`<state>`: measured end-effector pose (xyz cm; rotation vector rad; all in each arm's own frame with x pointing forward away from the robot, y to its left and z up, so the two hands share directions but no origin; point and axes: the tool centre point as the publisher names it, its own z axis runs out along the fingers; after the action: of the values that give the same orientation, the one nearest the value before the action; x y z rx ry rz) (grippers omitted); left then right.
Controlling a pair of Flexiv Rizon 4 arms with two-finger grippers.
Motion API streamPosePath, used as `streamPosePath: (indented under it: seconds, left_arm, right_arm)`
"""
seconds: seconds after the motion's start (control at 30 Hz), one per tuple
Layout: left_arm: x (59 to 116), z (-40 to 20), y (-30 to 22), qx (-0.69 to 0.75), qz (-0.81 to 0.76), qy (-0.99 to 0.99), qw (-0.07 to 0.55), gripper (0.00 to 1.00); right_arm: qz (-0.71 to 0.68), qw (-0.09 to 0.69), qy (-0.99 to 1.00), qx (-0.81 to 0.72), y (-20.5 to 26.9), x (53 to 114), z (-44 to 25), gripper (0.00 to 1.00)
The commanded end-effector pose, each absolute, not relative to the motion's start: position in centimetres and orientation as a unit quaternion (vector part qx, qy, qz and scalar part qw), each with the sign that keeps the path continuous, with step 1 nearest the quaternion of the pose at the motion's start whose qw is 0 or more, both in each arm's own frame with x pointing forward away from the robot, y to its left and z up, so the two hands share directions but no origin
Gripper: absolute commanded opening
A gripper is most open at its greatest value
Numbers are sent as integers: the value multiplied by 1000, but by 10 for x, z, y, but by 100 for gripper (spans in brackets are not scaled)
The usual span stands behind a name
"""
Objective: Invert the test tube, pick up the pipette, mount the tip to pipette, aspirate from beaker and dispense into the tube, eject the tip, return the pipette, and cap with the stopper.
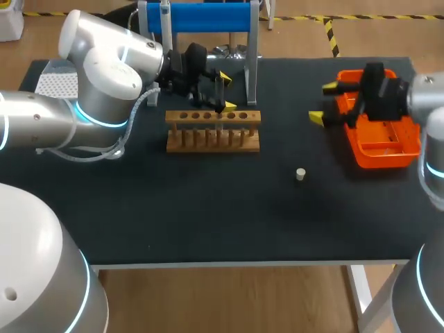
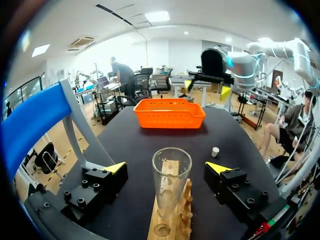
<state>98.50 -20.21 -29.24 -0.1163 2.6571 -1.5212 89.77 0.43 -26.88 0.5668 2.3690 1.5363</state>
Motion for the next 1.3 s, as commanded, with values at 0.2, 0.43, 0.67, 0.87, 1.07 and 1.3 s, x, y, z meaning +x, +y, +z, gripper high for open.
streamPosePath:
  seconds: [0.2,0.43,0.67,0.87,1.07,1.3]
  left_arm:
    - [986,-292,-202,-38,-495,867,38,100]
    - [986,-292,-202,-38,-495,867,38,100]
    - [986,-292,-202,-38,-495,867,38,100]
    - [986,-292,-202,-38,-495,867,38,100]
    - [986,-292,-202,-38,-495,867,38,100]
    - [986,-292,-202,-38,-495,867,38,100]
  right_arm:
    - [515,158,809,236,-14,816,-298,100]
    - [509,156,812,240,-6,804,-332,100]
    - [498,144,821,238,9,800,-367,100]
    - [497,142,821,241,17,807,-387,100]
    - [499,139,818,251,25,816,-401,100]
    - [507,139,808,266,27,827,-411,100]
